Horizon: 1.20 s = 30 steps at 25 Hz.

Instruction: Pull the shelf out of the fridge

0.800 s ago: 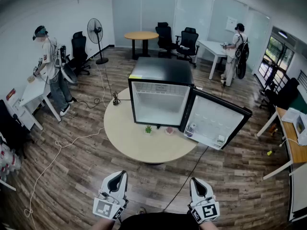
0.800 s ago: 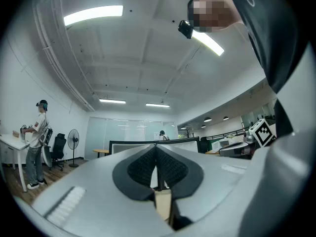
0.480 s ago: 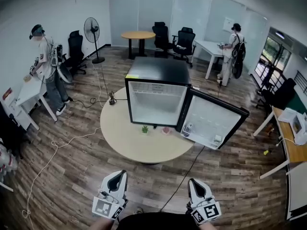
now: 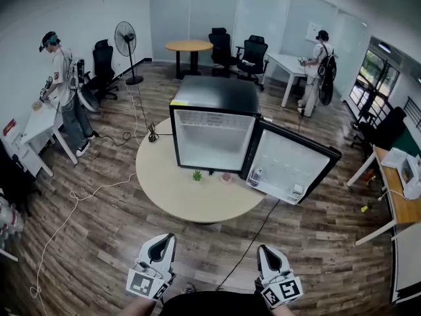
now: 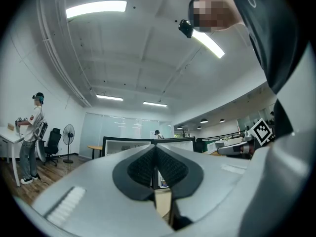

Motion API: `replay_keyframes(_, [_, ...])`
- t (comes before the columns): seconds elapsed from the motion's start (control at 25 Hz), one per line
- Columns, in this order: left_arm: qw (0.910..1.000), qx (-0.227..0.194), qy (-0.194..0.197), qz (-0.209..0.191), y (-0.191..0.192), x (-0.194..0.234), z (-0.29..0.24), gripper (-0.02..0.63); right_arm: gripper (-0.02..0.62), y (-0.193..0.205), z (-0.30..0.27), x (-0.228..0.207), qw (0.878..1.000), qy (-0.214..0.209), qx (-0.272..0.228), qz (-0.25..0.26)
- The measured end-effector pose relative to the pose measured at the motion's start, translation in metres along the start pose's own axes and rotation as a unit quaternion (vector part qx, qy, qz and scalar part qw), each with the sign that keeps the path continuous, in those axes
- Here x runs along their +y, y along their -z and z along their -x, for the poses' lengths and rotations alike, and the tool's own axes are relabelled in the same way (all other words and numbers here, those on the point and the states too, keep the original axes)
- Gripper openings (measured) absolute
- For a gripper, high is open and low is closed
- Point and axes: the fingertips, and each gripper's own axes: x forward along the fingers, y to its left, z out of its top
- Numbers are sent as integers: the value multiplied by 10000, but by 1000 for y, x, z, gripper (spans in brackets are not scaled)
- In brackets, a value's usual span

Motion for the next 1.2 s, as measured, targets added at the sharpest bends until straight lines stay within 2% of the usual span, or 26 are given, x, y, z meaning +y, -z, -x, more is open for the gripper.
replay_keyframes(0.2, [9999, 33, -130, -62, 1, -6, -4, -2, 8, 0, -3, -3, 9998, -222, 18, 16])
replay_keyframes(0.48, [9990, 102, -373, -235, -2, -24, -10, -2, 8, 0, 4, -29, 9993, -316, -147, -135])
replay_keyframes(0.88, [9977, 107, -511, -443, -1, -56, -23, -2, 8, 6, 13, -46, 9973, -668, -279, -138])
replay_keyframes(1.2, [9975, 152, -540, -422, 5, -43, -40, -2, 8, 4, -13, -53, 9961, -829, -271, -132])
